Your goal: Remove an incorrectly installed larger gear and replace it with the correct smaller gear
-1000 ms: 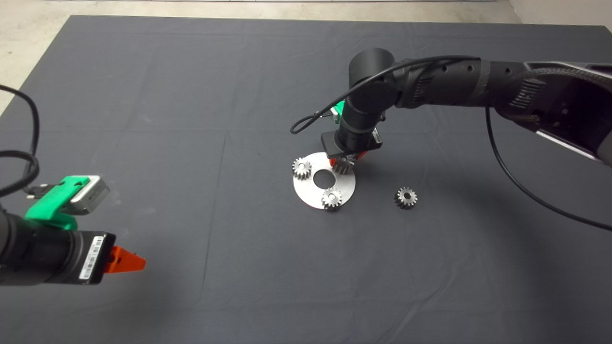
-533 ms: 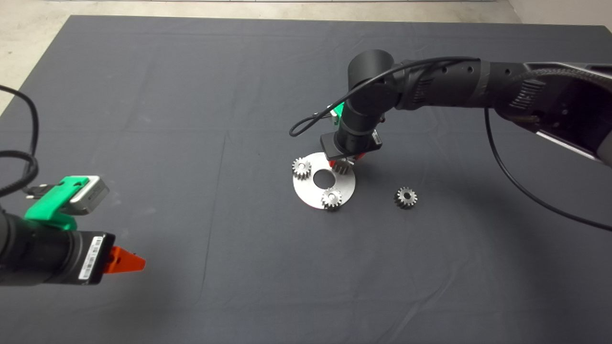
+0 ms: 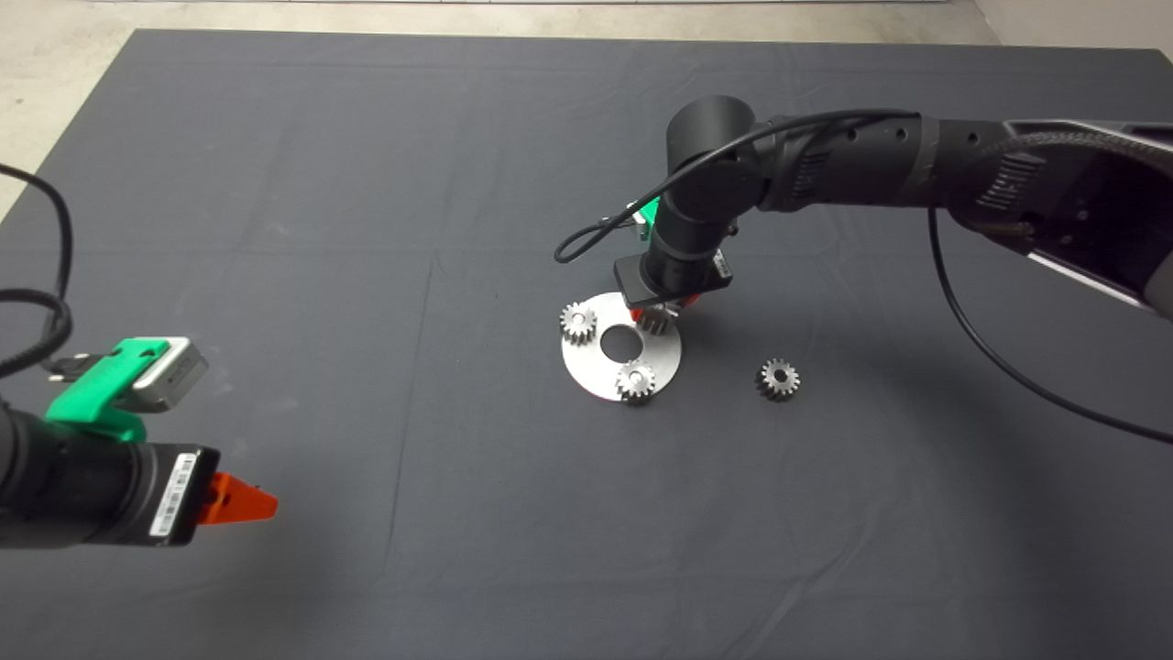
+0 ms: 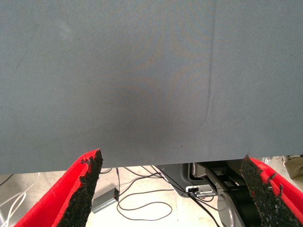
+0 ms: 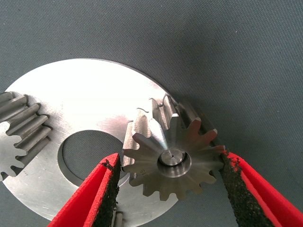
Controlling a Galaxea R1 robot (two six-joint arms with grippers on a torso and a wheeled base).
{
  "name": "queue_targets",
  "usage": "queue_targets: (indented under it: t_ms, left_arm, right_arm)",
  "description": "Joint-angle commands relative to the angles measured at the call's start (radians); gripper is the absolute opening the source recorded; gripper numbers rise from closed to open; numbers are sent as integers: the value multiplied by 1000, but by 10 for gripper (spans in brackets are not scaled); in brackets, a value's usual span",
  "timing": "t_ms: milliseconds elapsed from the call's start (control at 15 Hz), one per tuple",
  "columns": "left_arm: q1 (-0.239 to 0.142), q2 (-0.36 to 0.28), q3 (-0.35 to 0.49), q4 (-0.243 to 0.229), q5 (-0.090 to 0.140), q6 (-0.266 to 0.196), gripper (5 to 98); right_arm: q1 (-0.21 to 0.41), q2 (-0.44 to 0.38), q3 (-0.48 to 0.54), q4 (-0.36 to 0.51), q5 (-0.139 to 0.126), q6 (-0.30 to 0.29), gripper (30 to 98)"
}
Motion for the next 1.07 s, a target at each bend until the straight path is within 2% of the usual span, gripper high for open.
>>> queue_targets:
  t_ms: [0, 400, 667, 800, 1000]
  left_arm:
    - [-14, -6, 7, -10, 1, 3, 744]
    - [-14, -6, 8, -10, 1, 3, 744]
    - [-14, -6, 8, -10, 2, 3, 744]
    - [-14, -8, 10, -10, 2, 3, 744]
    - [-14, -8, 10, -10, 2, 3, 744]
  right_arm:
    - [24, 4, 12, 26, -30, 0, 554]
    - [24, 2, 11, 23, -34, 1, 554]
    - [24, 2, 10, 24, -35, 2, 574]
    - [24, 4, 12, 24, -34, -3, 628]
    - [21, -7, 9, 23, -33, -2, 628]
